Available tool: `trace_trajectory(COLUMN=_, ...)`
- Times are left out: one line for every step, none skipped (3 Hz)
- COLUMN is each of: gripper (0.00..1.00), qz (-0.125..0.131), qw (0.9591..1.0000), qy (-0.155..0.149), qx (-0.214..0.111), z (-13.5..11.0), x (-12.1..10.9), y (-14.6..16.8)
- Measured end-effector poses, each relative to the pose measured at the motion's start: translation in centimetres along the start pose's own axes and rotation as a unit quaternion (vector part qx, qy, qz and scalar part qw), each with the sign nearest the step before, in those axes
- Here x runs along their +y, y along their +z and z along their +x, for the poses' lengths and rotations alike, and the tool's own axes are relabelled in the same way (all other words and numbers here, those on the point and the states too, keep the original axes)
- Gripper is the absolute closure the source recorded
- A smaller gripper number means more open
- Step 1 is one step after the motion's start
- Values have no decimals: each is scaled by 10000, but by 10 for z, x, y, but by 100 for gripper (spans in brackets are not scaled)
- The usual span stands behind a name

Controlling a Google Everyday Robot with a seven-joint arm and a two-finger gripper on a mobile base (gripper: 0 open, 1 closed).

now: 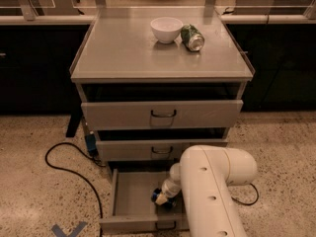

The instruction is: Place pepsi can into bottom drawer

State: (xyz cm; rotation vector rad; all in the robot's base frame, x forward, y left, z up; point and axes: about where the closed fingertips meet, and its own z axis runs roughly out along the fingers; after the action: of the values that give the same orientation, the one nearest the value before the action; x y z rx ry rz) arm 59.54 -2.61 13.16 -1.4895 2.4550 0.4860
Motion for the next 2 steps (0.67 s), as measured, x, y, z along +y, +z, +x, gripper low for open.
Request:
trace_trajectory(gripper=12, qz=0, qw=10000, qy=0, qx=0, z=0, x=0, y=0)
trace_trajectory(gripper=0, qz=-1, qw=10000, qy=0, qx=0, z=0, x=0, y=0)
